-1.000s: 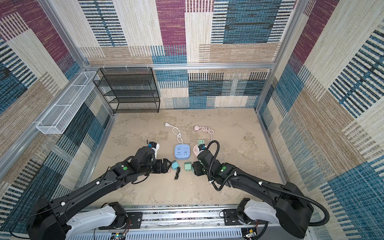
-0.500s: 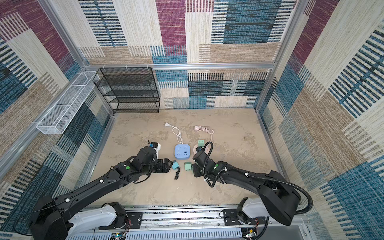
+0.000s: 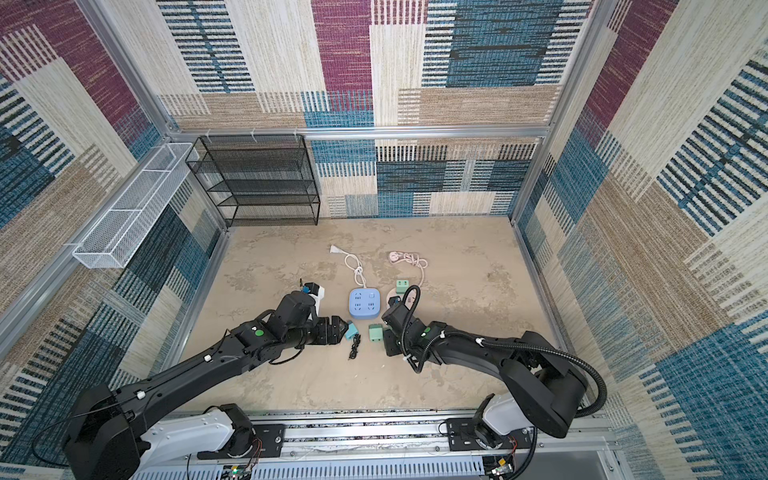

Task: Insert the plug
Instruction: 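Grasp the blue-green adapter with the right gripper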

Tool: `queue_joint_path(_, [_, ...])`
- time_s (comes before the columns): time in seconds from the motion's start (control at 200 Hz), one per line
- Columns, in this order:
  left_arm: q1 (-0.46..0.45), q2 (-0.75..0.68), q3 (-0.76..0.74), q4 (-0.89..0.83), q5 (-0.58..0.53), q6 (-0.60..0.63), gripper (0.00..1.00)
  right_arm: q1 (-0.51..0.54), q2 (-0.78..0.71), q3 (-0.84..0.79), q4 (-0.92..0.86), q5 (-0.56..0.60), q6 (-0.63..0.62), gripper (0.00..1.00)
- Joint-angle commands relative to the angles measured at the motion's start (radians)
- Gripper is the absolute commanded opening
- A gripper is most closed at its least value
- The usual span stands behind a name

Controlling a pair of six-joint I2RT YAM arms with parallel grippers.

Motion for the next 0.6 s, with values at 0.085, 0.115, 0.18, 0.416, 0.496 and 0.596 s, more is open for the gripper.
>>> queue_joint_path(0.085, [0.0,-0.002,0.013,0.017,0.008,-0.004,0.89,0.001,0.018,0.014,0.025,0.008,0.018,0.48])
queue_joint_path(0.115, [0.0,-0.001,0.014,0.017,0.01,-0.005,0.89,0.001,0.021,0.017,0.023,0.009,0.018,0.48])
queue_joint_path(0.18, [0.0,-0.002,0.015,0.016,0.011,-0.003,0.89,0.001,0.03,0.025,0.02,0.017,0.019,0.48])
queue_joint_path(0.416, [0.0,-0.009,0.011,0.016,0.014,-0.003,0.89,0.001,0.058,0.041,0.017,0.032,0.017,0.49])
queue_joint_path(0.496, [0.001,-0.01,0.009,0.018,0.015,-0.003,0.89,0.001,0.073,0.048,0.013,0.032,0.017,0.49])
queue_joint_path(0.596, [0.0,-0.011,0.004,0.017,0.015,-0.007,0.89,0.001,0.087,0.048,0.018,0.035,0.016,0.49])
